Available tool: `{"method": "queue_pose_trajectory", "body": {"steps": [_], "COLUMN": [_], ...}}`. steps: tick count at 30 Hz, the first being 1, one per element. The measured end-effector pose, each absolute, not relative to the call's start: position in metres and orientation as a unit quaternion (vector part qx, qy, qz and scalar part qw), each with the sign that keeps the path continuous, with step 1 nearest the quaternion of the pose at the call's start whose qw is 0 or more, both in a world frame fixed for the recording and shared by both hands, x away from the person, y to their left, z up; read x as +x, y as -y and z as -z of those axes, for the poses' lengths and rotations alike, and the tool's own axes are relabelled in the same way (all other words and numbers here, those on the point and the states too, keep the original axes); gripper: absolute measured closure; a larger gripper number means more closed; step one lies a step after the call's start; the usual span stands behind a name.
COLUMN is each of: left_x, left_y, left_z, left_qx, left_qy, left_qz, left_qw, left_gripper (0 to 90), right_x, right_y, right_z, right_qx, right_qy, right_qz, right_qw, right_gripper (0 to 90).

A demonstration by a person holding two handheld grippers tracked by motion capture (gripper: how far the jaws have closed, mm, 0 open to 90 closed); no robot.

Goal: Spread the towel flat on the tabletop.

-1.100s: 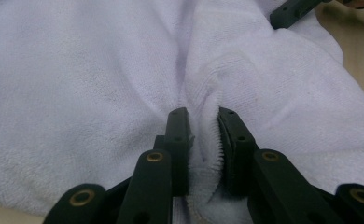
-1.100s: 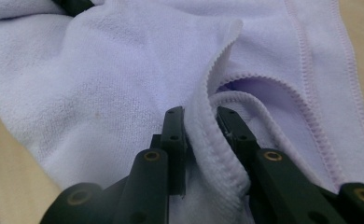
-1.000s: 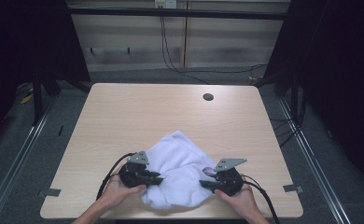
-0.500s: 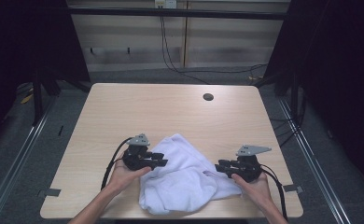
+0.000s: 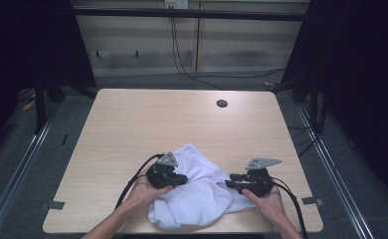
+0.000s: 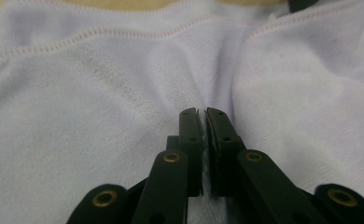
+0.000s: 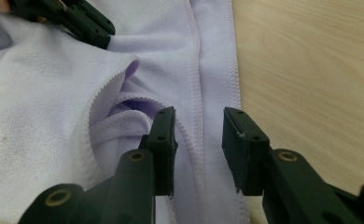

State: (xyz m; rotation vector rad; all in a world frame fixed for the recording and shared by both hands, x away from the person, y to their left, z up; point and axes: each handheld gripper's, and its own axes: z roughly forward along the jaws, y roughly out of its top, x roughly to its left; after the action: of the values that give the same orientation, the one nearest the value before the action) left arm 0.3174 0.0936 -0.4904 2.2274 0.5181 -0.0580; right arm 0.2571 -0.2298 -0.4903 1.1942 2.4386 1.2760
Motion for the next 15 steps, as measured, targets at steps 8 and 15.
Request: {"method": "queue_pose_trajectory", "body": {"steps": [8, 15], "left_x": [0.316, 0.318], "left_y": [-0.114, -0.119], "left_z": [0.466, 0.469], "left_qx": [0.852, 0.849], "left_qy": [-0.216, -0.236], "left_qz": [0.026, 0.018], "left_qw": [0.477, 0.473], "left_gripper": [85.0, 86.5], "right_x": [0.252, 0.244], "right_y": [0.225, 0.214], "right_z": [0.492, 0.495], "right_qx": [0.381, 0.369], "right_qy": [-0.818, -0.83], "right_qz": [-0.427, -0.417], "right_qw": [0.055, 0.04], "right_gripper": [63.0, 54.4]}}
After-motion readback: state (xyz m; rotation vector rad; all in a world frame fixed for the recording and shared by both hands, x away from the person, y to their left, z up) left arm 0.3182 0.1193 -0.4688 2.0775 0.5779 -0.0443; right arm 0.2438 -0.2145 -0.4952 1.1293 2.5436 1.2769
